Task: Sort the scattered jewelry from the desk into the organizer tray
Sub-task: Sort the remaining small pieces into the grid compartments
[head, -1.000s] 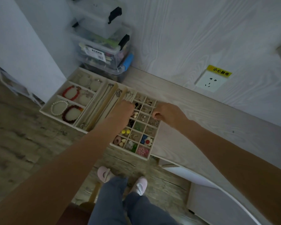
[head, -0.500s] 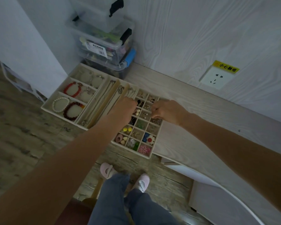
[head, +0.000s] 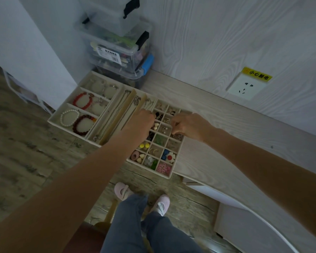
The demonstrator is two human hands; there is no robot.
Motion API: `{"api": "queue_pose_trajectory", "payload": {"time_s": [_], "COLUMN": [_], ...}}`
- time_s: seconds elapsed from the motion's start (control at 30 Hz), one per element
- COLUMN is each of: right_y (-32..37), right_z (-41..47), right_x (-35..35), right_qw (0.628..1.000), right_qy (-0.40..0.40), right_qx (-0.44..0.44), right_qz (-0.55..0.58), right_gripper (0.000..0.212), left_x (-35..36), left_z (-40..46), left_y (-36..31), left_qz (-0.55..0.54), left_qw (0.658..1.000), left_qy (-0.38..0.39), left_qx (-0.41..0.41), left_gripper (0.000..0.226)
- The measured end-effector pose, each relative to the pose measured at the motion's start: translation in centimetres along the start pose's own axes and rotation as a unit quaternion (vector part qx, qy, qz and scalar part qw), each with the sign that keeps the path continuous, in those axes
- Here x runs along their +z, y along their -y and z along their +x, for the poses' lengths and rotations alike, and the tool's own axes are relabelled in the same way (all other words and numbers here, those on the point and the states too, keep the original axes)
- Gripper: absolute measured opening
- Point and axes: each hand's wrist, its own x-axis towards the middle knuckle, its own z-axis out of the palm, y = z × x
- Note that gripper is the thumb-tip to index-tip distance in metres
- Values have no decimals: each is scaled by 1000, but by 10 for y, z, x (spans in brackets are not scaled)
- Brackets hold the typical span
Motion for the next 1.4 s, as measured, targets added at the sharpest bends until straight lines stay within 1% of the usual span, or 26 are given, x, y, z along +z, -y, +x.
{"api": "queue_pose_trajectory", "payload": {"time_s": [0.03,0.13,0.23,0.27,0.3,0.33,0.4,0.47,0.53,0.63,0.73,0.83,1.0,1.17,1.4], "right_y": [0,0,0,0,-1,-2,-2,-2,0,8,13,16,15,15,16], "right_z": [-1,-2,-2,-4,-5,-7,-11,-17,-20,-17,-12,-9,-7,-5,-5], "right_x": [0,4,4,4,6,6,5,4,5,8,12,14,10,4,3], "right_qw": [1000,999,999,999,997,996,989,976,969,971,972,974,975,980,981], "right_qy": [-10,-28,-30,-32,-53,-65,-74,-86,-93,-61,-28,-27,-14,3,-3], "right_qx": [1,-21,-3,-2,-3,12,78,158,192,195,206,207,205,187,182], "right_qz": [7,17,37,43,48,60,97,121,122,122,112,94,88,72,71], "right_gripper": [12,19,15,19,23,23,15,15,16,18,22,22,22,21,20], "left_x": [0,2,1,1,0,0,1,1,0,0,1,1,6,5,6], "left_z": [0,-1,-1,0,0,0,0,1,1,1,1,0,-2,-1,0], "left_y": [0,0,-1,-1,-1,-1,-1,-1,-1,-2,-2,-2,-2,-2,1], "left_qz": [1,1,3,4,4,6,12,16,21,20,20,26,33,32,18], "left_qw": [1000,1000,1000,1000,1000,1000,1000,1000,1000,1000,1000,1000,999,999,999], "left_qy": [0,0,-1,0,2,4,4,3,3,0,-2,-10,-29,-28,-32], "left_qx": [0,-3,-4,-3,-3,-2,1,1,0,-1,2,8,6,9,7], "left_gripper": [52,53,55,55,55,55,53,51,46,43,50,52,49,49,47]}}
